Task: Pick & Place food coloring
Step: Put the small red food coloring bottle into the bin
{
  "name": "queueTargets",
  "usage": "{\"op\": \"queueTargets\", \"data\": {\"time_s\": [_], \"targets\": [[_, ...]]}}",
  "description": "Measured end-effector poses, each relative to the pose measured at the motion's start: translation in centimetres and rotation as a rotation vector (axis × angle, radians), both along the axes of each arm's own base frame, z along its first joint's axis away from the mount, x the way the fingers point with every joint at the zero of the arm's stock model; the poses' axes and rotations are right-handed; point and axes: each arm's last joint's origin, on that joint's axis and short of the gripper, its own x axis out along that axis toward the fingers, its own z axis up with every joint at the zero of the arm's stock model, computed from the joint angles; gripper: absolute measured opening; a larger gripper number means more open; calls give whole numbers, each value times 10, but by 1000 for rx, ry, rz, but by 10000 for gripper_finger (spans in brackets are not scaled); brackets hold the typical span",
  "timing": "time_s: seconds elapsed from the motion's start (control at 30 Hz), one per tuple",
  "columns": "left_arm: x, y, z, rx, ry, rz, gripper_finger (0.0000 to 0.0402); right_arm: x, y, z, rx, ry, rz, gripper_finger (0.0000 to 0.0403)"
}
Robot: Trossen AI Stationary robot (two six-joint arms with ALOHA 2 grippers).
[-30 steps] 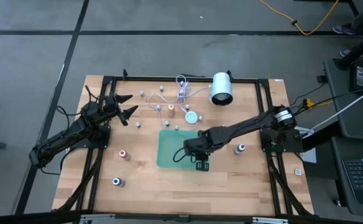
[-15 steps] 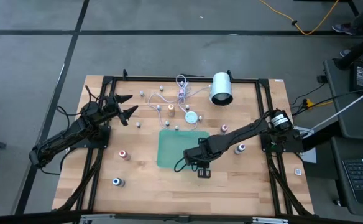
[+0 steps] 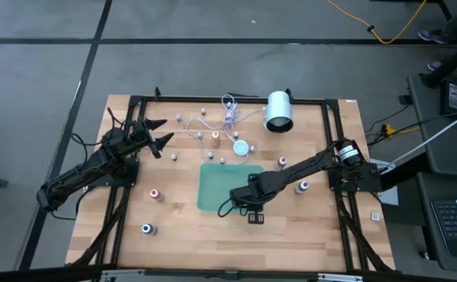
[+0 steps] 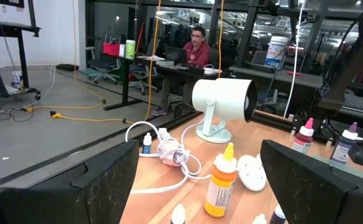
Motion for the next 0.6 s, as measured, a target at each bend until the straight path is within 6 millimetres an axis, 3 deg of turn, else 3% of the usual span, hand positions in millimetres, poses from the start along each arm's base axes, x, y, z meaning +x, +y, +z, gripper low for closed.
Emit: {"op": "queueTargets", "data": {"time_s": [0.6], "targets": [[0,0,0,0,0,0,333,0,0,-4,-2,11,0,96]]}}
